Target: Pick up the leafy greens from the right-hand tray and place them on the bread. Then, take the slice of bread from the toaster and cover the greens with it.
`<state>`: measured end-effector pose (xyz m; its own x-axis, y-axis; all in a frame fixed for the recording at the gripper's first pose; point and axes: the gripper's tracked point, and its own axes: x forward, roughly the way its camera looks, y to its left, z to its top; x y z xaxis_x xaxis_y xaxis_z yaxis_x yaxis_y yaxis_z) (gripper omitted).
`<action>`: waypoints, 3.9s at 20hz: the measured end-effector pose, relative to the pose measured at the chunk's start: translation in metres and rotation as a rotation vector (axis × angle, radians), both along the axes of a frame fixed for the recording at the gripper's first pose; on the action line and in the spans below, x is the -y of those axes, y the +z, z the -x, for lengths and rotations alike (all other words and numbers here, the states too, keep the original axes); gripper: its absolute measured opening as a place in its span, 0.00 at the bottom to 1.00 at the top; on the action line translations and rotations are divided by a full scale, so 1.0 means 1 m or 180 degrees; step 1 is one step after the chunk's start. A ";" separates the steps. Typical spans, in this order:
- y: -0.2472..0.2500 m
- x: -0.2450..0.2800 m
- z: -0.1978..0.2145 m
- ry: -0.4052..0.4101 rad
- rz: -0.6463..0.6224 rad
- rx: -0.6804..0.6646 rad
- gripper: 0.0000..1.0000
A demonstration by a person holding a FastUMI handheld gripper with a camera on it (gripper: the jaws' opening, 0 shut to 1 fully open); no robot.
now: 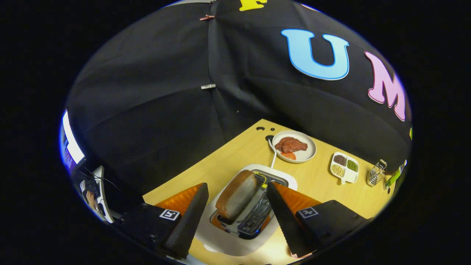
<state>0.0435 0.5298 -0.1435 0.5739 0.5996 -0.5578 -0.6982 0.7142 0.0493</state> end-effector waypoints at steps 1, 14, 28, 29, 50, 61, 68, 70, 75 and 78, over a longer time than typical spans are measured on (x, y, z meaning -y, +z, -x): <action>-0.005 -0.003 -0.002 -0.0029 0.0057 -0.0013 1.00; -0.028 -0.010 -0.010 -0.0438 0.0168 -0.0234 0.44; 0.025 0.013 -0.011 -0.0385 -0.0189 -0.0299 0.11; 0.032 0.016 -0.011 -0.0380 -0.0243 -0.0301 0.11; 0.042 0.219 -0.053 -0.0888 -0.0734 -0.0468 0.09; -0.036 0.299 -0.055 -0.1201 -0.0790 -0.1121 0.09; -0.086 0.311 -0.048 -0.1171 -0.0759 -0.1392 0.10; -0.094 0.316 -0.050 -0.1180 -0.0768 -0.1416 0.11; -0.110 0.337 -0.058 -0.1280 -0.0711 -0.1463 0.17; -0.120 0.352 -0.061 -0.1277 -0.0570 -0.1384 0.24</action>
<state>0.1050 0.1782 -0.2635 0.5168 0.4900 -0.7020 -0.2658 0.8713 0.4126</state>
